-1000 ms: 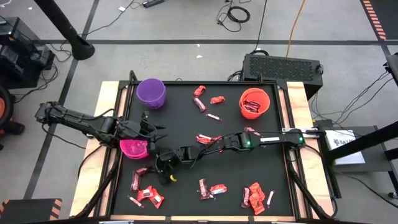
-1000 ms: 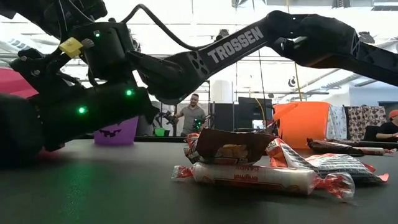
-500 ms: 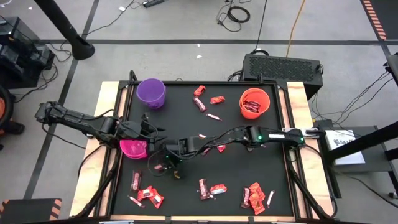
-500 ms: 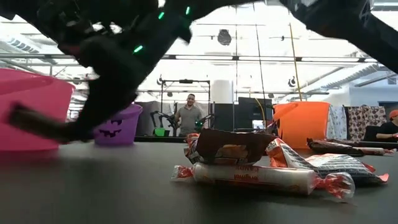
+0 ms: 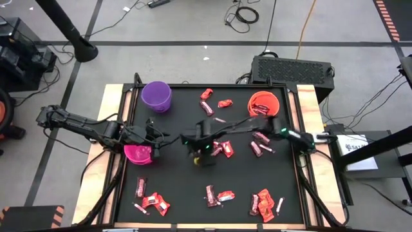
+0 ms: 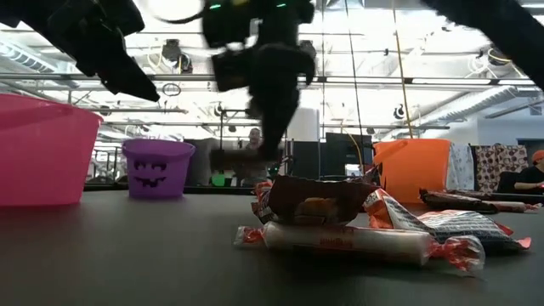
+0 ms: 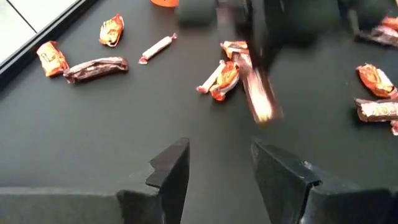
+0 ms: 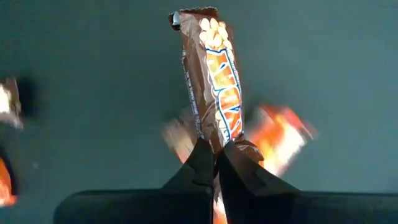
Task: Sort candy by brand, put in halloween buckets
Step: Put the brown candy into the orange bucket
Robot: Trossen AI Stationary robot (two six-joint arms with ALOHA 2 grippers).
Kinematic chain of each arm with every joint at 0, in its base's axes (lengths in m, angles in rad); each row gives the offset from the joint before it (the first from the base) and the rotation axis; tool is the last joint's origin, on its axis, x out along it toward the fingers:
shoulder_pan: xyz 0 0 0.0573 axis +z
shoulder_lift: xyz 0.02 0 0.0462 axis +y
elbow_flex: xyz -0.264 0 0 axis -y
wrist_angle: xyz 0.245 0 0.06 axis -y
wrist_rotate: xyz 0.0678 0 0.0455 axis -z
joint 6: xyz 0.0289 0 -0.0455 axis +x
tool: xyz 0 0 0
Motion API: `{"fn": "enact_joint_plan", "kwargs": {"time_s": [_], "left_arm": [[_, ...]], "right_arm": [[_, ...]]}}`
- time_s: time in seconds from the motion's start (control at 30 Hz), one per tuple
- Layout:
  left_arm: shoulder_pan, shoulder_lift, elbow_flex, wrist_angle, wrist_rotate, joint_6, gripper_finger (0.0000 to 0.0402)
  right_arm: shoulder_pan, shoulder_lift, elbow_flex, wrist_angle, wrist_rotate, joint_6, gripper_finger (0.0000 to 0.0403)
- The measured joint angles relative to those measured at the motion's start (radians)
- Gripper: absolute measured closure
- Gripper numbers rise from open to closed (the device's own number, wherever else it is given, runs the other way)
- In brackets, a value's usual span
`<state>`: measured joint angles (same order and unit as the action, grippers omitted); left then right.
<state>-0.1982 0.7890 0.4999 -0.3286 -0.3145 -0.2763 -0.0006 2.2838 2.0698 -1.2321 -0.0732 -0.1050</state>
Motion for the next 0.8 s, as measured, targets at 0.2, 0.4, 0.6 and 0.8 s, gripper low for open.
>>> {"fn": "enact_joint_plan", "kwargs": {"time_s": [0.2,0.4,0.6,0.8], "left_arm": [[0.0,0.0,0.0,-0.004,0.0,-0.005,0.0226],[0.001,0.0,0.0,-0.002,-0.001,-0.005,0.0226],[0.001,0.0,0.0,0.022,-0.035,0.002,0.0226],[0.001,0.002,0.0,0.051,-0.055,0.023,0.0226]], "right_arm": [[-0.124,-0.493,-0.608,0.316,0.035,0.07,0.0401],[-0.288,-1.023,-1.035,0.555,0.214,0.178,0.0401],[-0.409,-1.351,-1.173,0.58,0.368,0.226,0.0401],[-0.486,-1.426,-1.198,0.547,0.385,0.254,0.0401]]}}
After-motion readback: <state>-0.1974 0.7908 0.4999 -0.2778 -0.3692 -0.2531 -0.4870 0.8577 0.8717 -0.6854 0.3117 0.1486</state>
